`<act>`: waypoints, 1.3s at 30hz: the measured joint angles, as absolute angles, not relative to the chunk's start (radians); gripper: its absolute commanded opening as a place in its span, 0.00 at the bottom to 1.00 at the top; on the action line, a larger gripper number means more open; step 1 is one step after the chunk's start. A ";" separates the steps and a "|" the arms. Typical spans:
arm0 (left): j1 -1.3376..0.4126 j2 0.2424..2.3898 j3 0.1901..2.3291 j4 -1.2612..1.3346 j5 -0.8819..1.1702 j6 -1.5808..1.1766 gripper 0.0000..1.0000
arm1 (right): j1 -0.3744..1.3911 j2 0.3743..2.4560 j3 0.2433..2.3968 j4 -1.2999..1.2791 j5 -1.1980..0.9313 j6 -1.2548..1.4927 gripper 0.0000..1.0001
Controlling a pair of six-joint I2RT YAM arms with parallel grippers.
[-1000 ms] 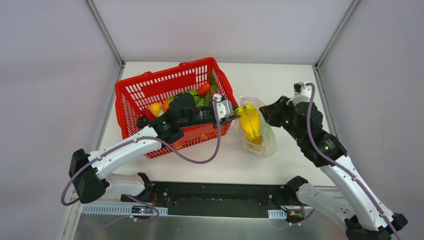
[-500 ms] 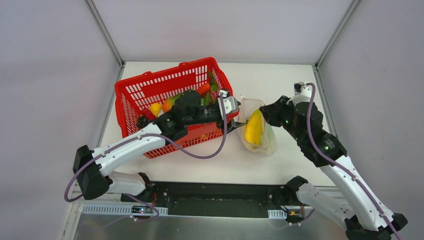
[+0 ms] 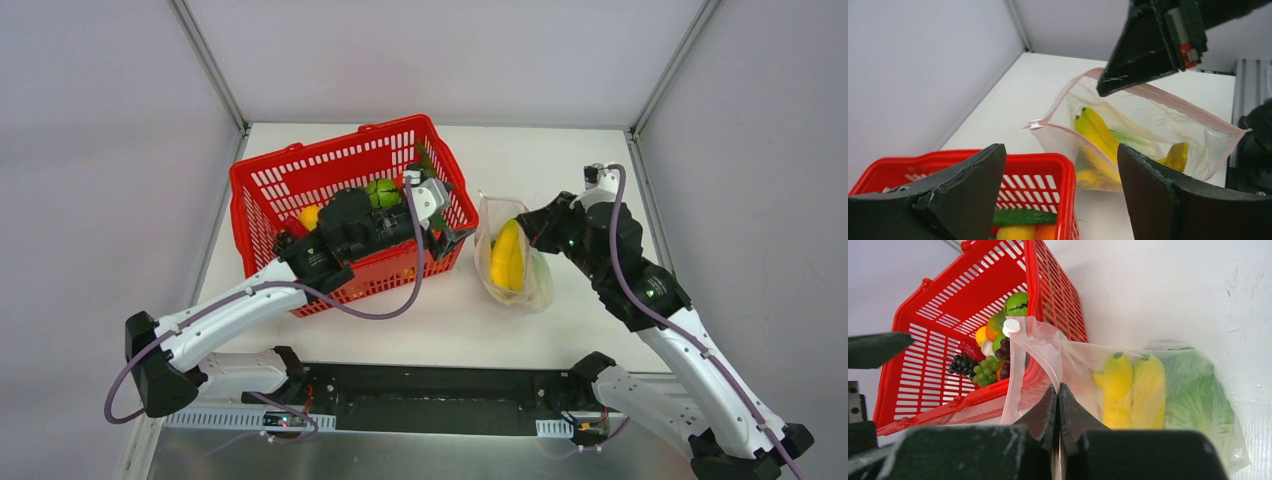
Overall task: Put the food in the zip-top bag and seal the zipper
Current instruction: Place the fake fruit in the zipper food storage bag.
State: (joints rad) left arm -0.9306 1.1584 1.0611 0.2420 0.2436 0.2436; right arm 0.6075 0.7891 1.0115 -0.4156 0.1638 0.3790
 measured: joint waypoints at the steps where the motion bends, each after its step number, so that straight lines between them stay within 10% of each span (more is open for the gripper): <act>1: -0.931 1.144 1.058 0.239 0.210 0.237 0.86 | 0.607 0.794 1.011 -0.416 0.159 0.378 0.00; 20: -0.568 1.142 1.134 -0.184 -0.136 -0.252 0.97 | 0.607 0.811 1.011 -0.416 0.134 0.358 0.00; 39: -0.469 1.345 1.224 -0.735 0.231 -0.109 0.95 | 0.607 0.820 1.011 -0.416 0.140 0.347 0.02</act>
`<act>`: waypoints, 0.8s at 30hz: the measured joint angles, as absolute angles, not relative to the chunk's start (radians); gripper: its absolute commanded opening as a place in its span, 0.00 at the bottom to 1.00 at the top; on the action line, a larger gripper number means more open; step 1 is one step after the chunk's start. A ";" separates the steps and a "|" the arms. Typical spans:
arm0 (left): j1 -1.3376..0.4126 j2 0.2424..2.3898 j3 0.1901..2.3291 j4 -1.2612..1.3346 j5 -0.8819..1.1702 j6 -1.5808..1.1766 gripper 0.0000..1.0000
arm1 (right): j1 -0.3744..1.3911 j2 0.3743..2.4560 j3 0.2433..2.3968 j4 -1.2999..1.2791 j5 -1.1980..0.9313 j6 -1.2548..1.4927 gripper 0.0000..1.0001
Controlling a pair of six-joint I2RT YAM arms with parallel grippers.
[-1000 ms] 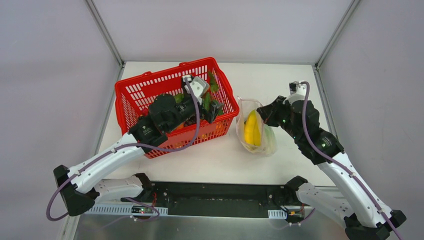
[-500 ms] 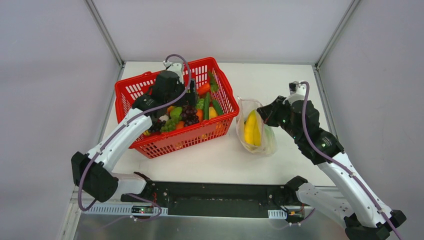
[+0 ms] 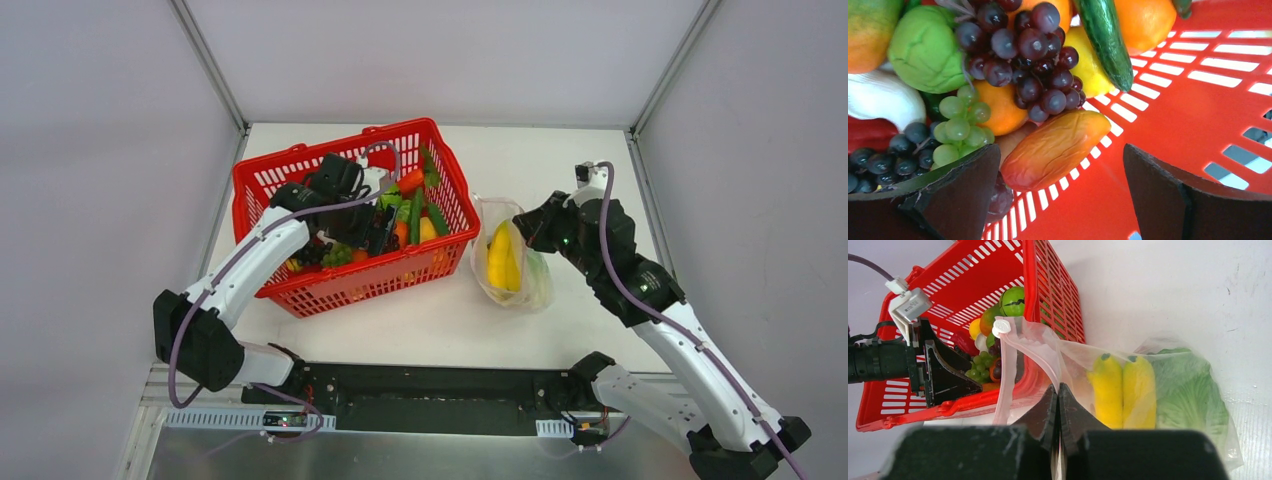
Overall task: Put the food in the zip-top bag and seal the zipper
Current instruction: Place the fake fruit in the zipper food storage bag, then pick up the fake fruit from the bin.
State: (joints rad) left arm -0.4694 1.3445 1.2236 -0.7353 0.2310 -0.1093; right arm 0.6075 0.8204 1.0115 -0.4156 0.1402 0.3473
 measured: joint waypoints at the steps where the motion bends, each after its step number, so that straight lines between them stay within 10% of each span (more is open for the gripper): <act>1: -0.466 1.357 1.231 -0.757 0.244 -0.088 0.95 | 0.607 0.824 1.011 -0.416 0.140 0.347 0.02; 24: -0.463 1.628 1.337 -1.007 0.318 0.124 0.83 | 0.607 0.837 1.011 -0.415 0.134 0.335 0.04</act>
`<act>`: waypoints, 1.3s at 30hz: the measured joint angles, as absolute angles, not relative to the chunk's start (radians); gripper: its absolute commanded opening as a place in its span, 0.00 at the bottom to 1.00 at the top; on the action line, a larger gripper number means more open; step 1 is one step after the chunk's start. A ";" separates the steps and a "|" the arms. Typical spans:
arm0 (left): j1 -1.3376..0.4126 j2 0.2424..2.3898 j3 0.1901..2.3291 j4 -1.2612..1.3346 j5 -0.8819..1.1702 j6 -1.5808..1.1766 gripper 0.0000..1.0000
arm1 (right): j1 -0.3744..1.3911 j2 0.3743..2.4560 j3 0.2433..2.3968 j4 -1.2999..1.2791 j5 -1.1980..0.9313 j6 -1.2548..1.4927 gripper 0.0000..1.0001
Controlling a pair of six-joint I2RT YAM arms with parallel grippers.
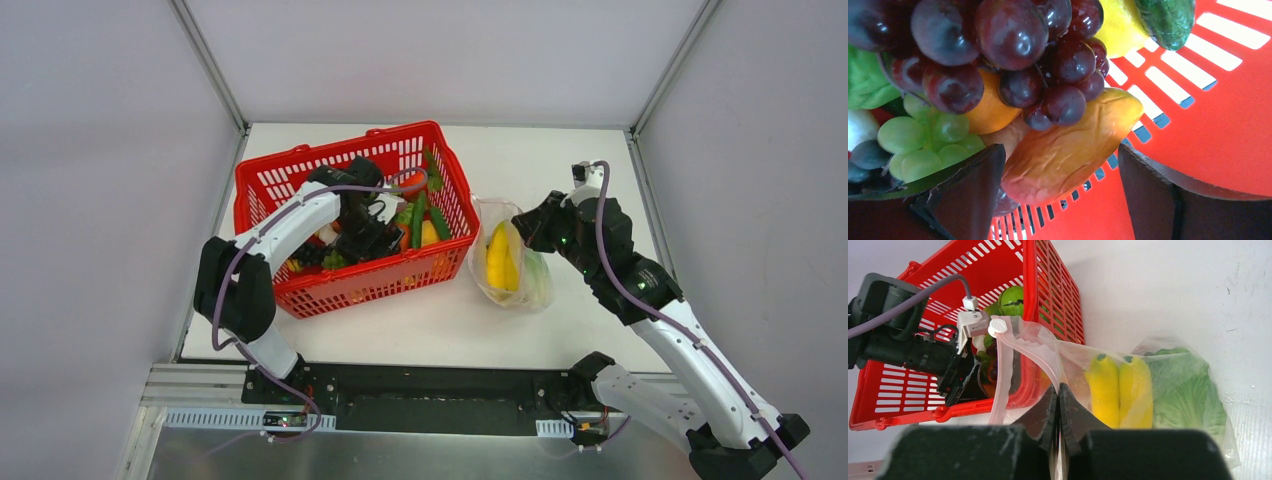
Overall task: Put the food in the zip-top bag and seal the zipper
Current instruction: Pick up the fake fruit from the bin.
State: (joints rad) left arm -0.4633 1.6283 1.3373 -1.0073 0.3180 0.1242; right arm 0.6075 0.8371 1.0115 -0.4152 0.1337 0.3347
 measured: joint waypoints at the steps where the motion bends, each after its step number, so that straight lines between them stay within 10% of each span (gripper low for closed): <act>1: -0.463 1.638 1.337 -1.013 0.321 0.125 0.83 | 0.607 0.837 1.011 -0.415 0.134 0.334 0.04; 5: -0.464 1.676 1.337 -1.019 0.334 0.125 0.70 | 0.607 0.837 1.011 -0.415 0.134 0.332 0.05; 15: -0.464 1.673 1.339 -1.022 0.365 0.122 0.02 | 0.607 0.837 1.011 -0.415 0.134 0.332 0.06; 39: -0.465 1.197 1.329 -0.901 0.221 0.041 0.00 | 0.607 0.835 1.011 -0.415 0.134 0.332 0.06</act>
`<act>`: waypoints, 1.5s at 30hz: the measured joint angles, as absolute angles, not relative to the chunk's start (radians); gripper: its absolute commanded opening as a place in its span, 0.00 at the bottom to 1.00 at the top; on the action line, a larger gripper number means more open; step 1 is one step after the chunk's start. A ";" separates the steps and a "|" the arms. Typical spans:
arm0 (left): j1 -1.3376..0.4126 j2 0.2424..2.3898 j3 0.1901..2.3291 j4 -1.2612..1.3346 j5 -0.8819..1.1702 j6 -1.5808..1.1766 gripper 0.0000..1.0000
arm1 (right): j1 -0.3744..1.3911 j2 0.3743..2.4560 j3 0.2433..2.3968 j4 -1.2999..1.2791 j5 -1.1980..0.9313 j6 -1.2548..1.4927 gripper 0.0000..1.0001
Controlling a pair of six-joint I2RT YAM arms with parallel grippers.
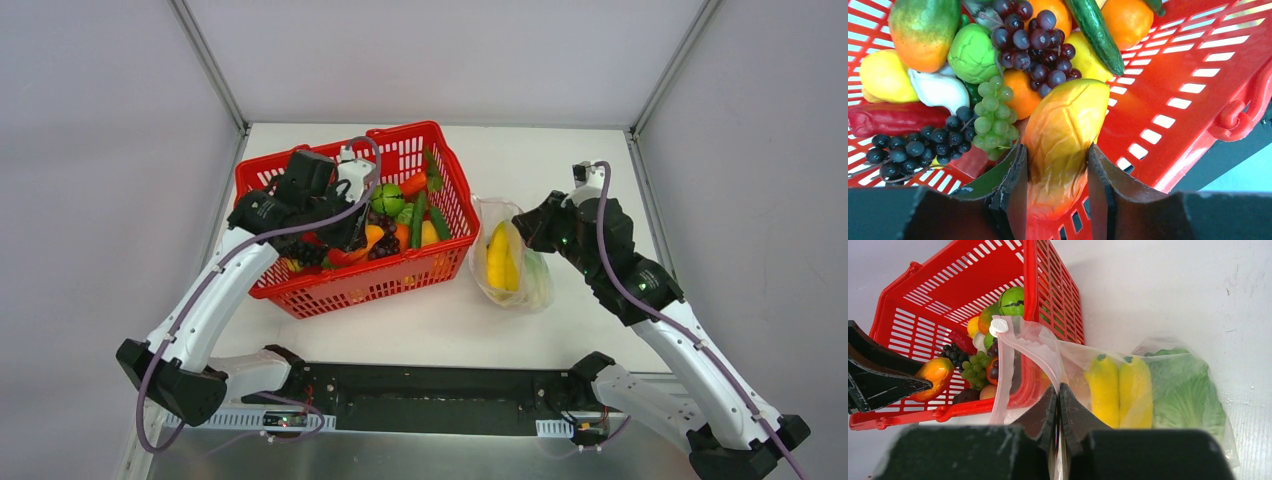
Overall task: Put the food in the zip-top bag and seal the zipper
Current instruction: Pick up the fake fruit from the bin, then place the fake fruit in the zipper food storage bag.
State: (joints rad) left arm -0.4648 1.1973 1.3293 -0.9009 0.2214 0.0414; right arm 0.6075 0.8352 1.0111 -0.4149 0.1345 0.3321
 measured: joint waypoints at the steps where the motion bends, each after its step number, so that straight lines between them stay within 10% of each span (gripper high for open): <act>1: -0.465 1.188 1.326 -0.891 0.221 0.036 0.00 | 0.607 0.834 1.011 -0.415 0.134 0.332 0.06; 18: -0.529 0.998 1.157 -0.233 0.489 -0.262 0.00 | 0.607 0.826 1.011 -0.414 0.133 0.332 0.06; 45: -0.846 1.477 1.145 0.694 0.825 -0.332 0.01 | 0.607 0.796 1.010 -0.408 0.183 0.338 0.07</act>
State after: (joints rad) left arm -0.8463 1.4769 1.1446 0.6941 0.8249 -0.3325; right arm 0.6075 0.7956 1.0103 -0.4080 0.1829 0.3378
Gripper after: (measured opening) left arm 0.386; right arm 0.064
